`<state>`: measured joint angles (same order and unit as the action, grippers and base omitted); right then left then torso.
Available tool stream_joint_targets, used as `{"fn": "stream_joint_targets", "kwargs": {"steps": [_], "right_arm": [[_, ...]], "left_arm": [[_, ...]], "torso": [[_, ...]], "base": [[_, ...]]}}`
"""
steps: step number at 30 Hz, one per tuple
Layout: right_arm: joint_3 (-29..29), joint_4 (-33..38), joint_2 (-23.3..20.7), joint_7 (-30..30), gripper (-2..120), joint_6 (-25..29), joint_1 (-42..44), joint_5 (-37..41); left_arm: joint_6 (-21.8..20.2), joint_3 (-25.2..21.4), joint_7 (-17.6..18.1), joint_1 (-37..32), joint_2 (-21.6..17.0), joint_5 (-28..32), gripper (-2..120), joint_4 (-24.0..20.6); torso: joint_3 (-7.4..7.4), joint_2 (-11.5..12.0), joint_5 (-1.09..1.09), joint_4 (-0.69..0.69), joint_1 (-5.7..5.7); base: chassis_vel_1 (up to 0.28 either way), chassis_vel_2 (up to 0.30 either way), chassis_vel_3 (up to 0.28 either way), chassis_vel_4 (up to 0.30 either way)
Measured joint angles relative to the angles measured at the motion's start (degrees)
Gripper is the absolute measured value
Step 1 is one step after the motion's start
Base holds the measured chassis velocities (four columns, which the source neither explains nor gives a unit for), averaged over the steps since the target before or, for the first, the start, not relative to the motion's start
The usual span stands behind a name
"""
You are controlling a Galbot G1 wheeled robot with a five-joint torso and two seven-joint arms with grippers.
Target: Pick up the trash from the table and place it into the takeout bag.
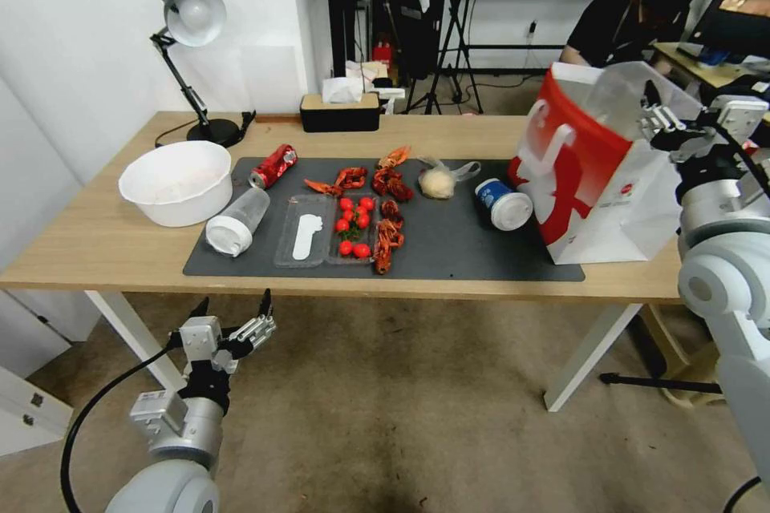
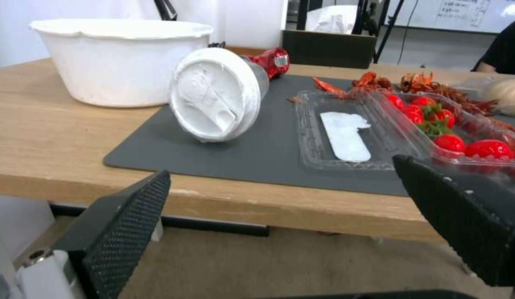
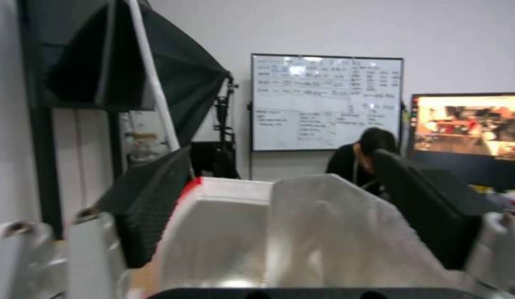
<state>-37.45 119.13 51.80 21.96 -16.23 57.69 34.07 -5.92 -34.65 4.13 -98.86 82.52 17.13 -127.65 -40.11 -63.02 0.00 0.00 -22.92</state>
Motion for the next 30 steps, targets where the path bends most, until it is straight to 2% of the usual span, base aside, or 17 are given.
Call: {"fn": "stream_joint_targets", "kwargs": {"steps": [5,11,13,15,17,19,24,27,28,30], "right_arm": [[0.1,1.6,0.2,-0.8,100,0.3,0.4,3.1],[0.2,4.6,0.6,-3.6,100,2.1,1.5,8.8],[0.1,7.7,1.3,-6.3,100,2.7,4.9,12.7],[0.1,8.9,1.7,-7.8,100,3.2,6.7,13.2],[0.1,11.4,3.2,-12.9,100,5.3,12.0,11.5],[0.1,12.8,5.4,-17.4,100,7.7,18.5,5.6],[0.4,12.9,9.7,-19.3,100,12.5,26.8,-1.0],[0.9,11.6,14.5,-20.7,100,19.1,34.8,-6.3],[0.9,11.6,14.5,-20.7,100,19.1,34.8,-6.3],[1.6,10.0,17.3,-22.0,100,23.5,38.5,-8.7]], "left_arm": [[0.3,-0.2,0.0,-0.2,0.0,0.0,100,-0.5],[0.5,-0.3,0.0,-0.3,-0.2,0.2,100,-0.5],[0.5,-0.3,-0.1,-0.2,-0.3,0.3,100,-0.4],[0.5,-0.3,-0.1,-0.1,-0.3,0.4,100,-0.3],[0.5,-0.3,-0.1,0.1,-0.4,0.6,100,0.1],[0.5,-0.3,-0.1,0.2,-0.6,1.1,100,0.5],[0.8,-0.6,-0.2,0.3,-1.0,1.7,100,1.0],[1.2,-1.0,-0.4,0.4,-1.4,2.0,100,1.2],[1.2,-1.0,-0.4,0.4,-1.4,2.0,100,1.2],[1.4,-1.2,-0.6,0.5,-1.6,2.1,100,1.6]], "torso": [[0.0,0.0,0.0,0.0,0.0],[0.0,0.0,0.01,0.01,0.0],[0.0,0.0,0.01,0.01,0.0],[0.0,0.0,0.01,0.0,0.0],[0.01,0.0,0.01,0.0,0.0],[0.01,0.0,0.01,0.0,0.01],[0.01,0.0,0.01,0.02,0.01],[0.01,0.0,0.01,-0.01,0.01],[0.01,0.0,0.01,-0.01,0.01],[0.01,0.0,0.01,-0.01,0.02]], "base": [[0.0,0.0,0.0,0.0],[0.0,0.0,0.0,0.0],[0.0,0.0,0.0,0.0],[0.0,0.0,0.0,0.0],[0.0,0.0,0.0,0.0],[0.0,0.0,0.0,0.0],[0.0,0.0,0.0,0.0],[0.0,0.0,0.0,0.0],[0.0,0.0,0.0,0.0],[0.0,0.0,0.0,0.0]]}}
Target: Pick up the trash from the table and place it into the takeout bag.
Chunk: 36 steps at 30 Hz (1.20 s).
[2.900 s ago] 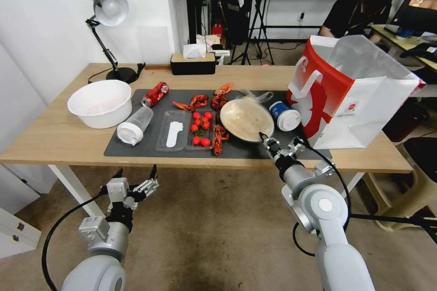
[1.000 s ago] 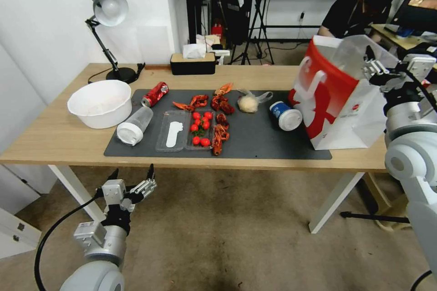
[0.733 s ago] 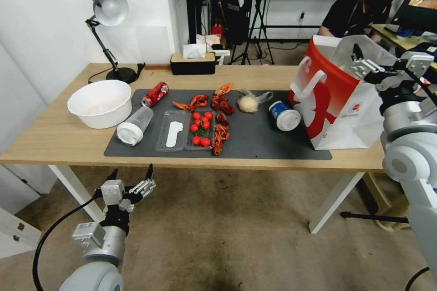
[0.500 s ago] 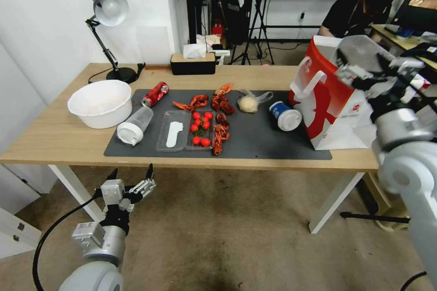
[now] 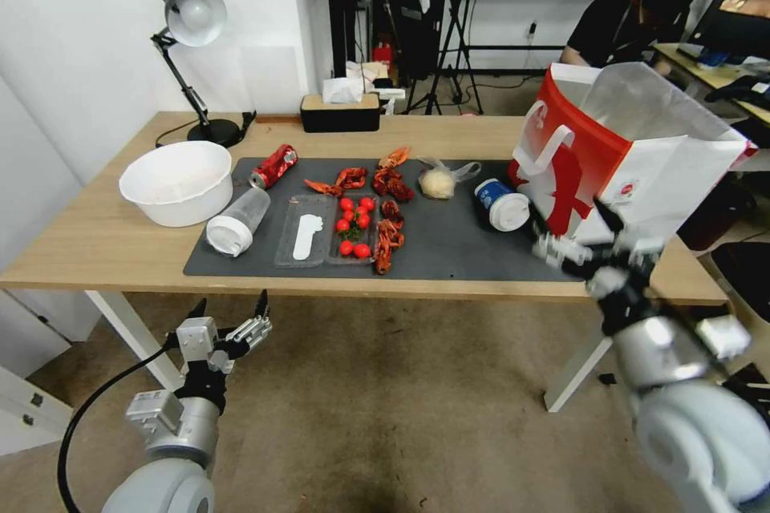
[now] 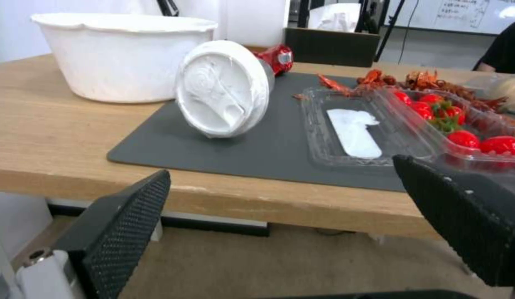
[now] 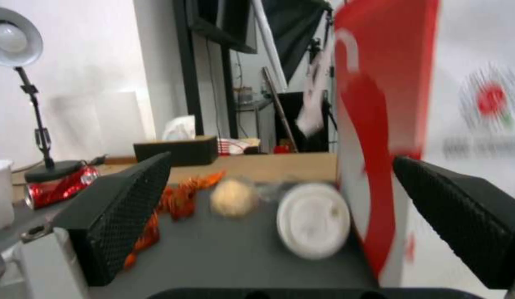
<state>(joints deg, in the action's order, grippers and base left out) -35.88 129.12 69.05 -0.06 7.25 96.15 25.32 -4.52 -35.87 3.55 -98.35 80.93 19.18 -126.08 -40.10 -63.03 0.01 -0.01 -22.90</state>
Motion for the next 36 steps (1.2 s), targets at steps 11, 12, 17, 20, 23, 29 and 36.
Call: {"fn": "stream_joint_targets", "kwargs": {"steps": [11,12,17,20,23,29,36], "right_arm": [[2.1,-8.3,4.7,-3.4,100,10.2,4.6,-4.2],[2.3,-8.5,4.8,-3.5,100,10.2,4.8,-4.2],[2.4,-8.5,4.9,-3.5,100,10.2,4.9,-4.2],[2.8,-8.6,5.0,-3.7,100,10.0,5.0,-4.2],[3.0,-8.7,5.0,-3.7,100,9.9,5.0,-4.3],[3.3,-8.7,4.8,-3.7,100,9.6,4.8,-4.5],[3.6,-8.7,4.7,-3.7,100,9.2,4.5,-4.6]], "left_arm": [[0.7,0.1,-1.4,0.3,-0.6,0.3,100,1.0],[0.7,0.0,-1.6,0.4,-0.7,0.3,100,1.0],[0.7,0.0,-1.7,0.4,-0.7,0.3,100,1.0],[0.8,-0.2,-2.0,0.4,-0.8,0.3,100,1.1],[0.8,-0.2,-2.1,0.3,-0.8,0.3,100,1.1],[0.9,-0.2,-2.1,0.3,-0.8,0.3,100,1.1],[0.9,-0.3,-2.1,0.3,-0.9,0.3,100,1.2]], "torso": [[0.0,0.0,-0.01,0.02,0.0],[0.0,0.0,0.0,0.02,-0.01],[0.0,0.0,-0.01,0.01,0.0],[-0.01,0.0,0.0,0.02,-0.01],[-0.01,0.0,-0.01,0.02,-0.02],[-0.01,0.0,-0.01,0.02,-0.02],[-0.01,0.0,-0.01,0.01,-0.02]], "base": [[0.0,0.0,0.0,0.0],[0.0,0.0,0.0,0.0],[0.0,0.0,0.0,0.0],[0.0,0.0,0.0,0.0],[0.0,0.0,0.0,0.0],[0.0,0.0,0.0,0.0],[0.0,0.0,0.0,0.0]]}}
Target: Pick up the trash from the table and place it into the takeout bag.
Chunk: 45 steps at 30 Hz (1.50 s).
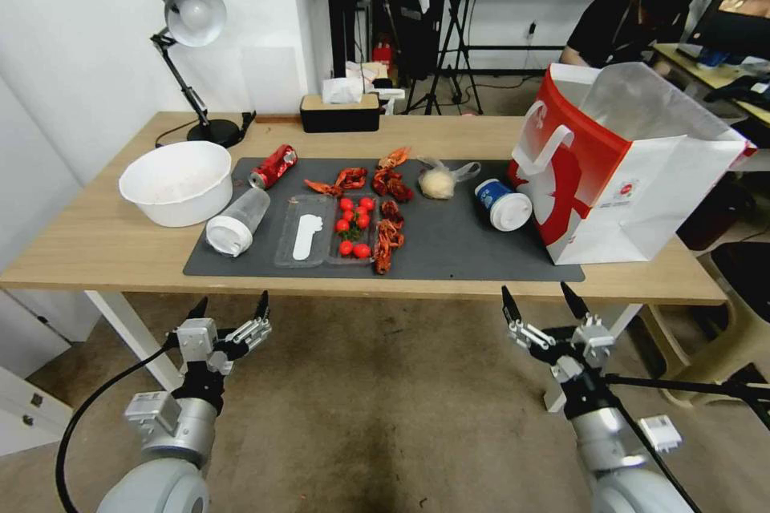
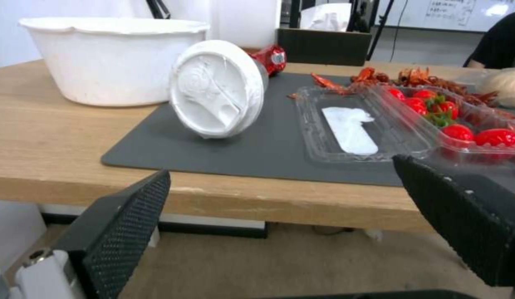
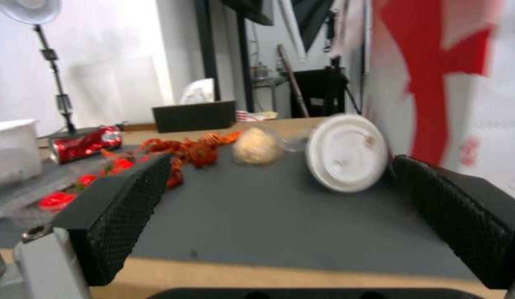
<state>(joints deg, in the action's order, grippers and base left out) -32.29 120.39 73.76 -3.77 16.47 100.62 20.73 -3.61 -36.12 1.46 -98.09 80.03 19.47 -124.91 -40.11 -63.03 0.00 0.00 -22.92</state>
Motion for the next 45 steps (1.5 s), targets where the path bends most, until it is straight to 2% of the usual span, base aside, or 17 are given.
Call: {"fn": "stream_joint_targets", "kwargs": {"steps": [16,23,32,34,45], "right_arm": [[0.7,1.2,-1.4,0.5,100,-2.7,-2.4,0.5],[3.7,2.7,-5.4,1.9,100,-8.3,-8.7,2.2],[7.9,3.0,-8.6,4.6,100,-13.2,-17.3,3.2],[9.3,2.8,-10.0,5.5,100,-16.6,-20.7,5.1],[13.2,-2.1,-15.2,8.5,100,-25.8,-33.5,8.3]], "left_arm": [[0.2,-0.1,0.2,-0.3,0.0,-0.3,100,-0.2],[0.5,-0.2,0.3,-0.6,-0.1,-0.3,100,-0.6],[0.6,-0.1,0.3,-0.8,0.1,-0.6,100,-0.9],[0.6,-0.1,0.3,-0.8,0.3,-0.6,100,-0.9],[0.7,-0.2,0.6,-0.8,0.7,-1.0,100,-1.2]], "torso": [[0.0,0.0,0.0,0.01,0.0],[0.0,0.0,-0.01,-0.01,0.0],[0.0,0.0,0.0,0.01,0.0],[0.0,0.0,0.01,-0.01,0.0],[-0.01,0.0,0.0,-0.01,0.0]], "base": [[0.0,0.0,0.0,0.0],[0.0,0.0,0.0,0.0],[0.0,0.0,0.0,0.0],[0.0,0.0,0.0,0.0],[0.0,0.0,0.0,0.0]]}}
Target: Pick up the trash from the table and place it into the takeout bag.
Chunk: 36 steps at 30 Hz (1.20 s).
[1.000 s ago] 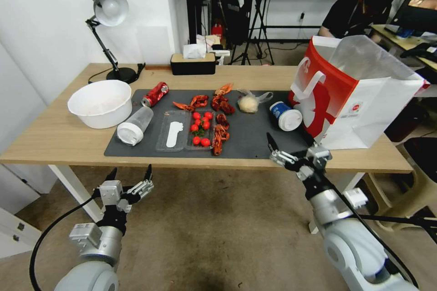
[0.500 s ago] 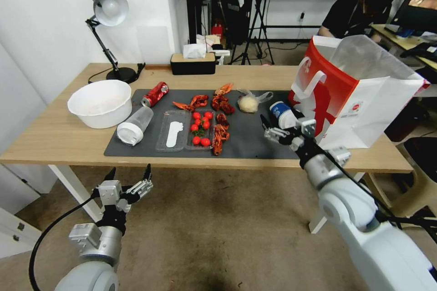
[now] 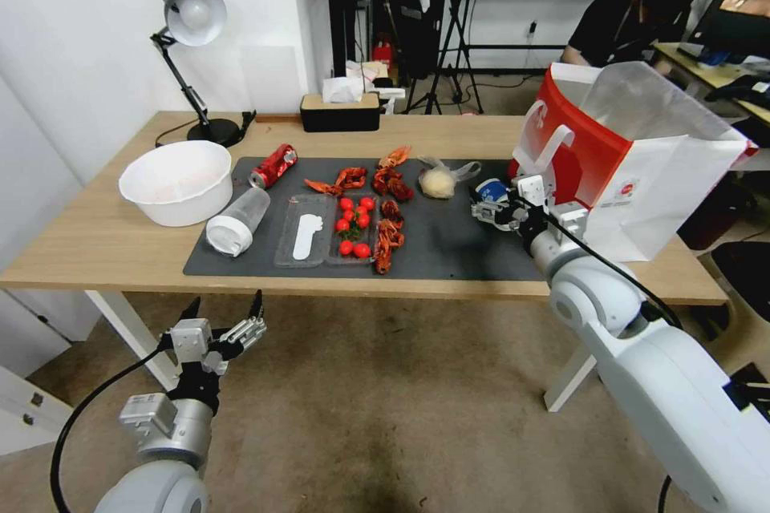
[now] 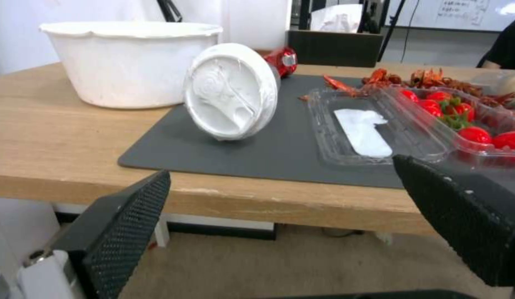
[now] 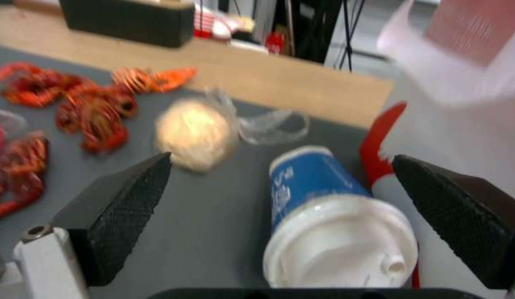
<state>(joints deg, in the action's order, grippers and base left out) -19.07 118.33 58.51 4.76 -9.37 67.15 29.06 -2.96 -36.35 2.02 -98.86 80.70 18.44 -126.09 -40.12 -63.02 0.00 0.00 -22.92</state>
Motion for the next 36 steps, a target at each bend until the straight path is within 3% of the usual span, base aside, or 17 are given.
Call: {"fn": "stream_joint_targets", "kwargs": {"steps": [11,15,21,36], "right_arm": [[5.8,-6.5,-3.3,6.0,100,-11.2,-12.9,0.1],[9.0,-9.7,-3.4,11.9,100,-22.3,-18.7,4.4],[11.0,-13.2,-3.0,13.6,100,-25.6,-22.7,7.9],[11.4,-15.4,-1.9,17.1,100,-27.7,-24.1,8.2]], "left_arm": [[-0.1,-0.4,0.1,0.0,0.3,-0.4,100,0.3],[-0.2,-0.7,0.2,0.4,0.4,-0.4,100,0.8],[-0.3,-0.6,0.2,0.7,0.3,-0.4,100,1.3],[-0.3,-0.2,0.3,1.1,0.0,-0.5,100,1.4]], "torso": [[0.0,0.0,0.0,0.01,0.0],[0.01,0.0,0.01,0.0,0.0],[0.01,0.0,0.01,0.01,0.0],[0.01,0.0,0.01,0.0,0.0]], "base": [[0.0,0.0,0.0,0.0],[0.0,0.0,0.0,0.0],[0.0,0.0,0.0,0.0],[0.0,0.0,0.0,0.0]]}}
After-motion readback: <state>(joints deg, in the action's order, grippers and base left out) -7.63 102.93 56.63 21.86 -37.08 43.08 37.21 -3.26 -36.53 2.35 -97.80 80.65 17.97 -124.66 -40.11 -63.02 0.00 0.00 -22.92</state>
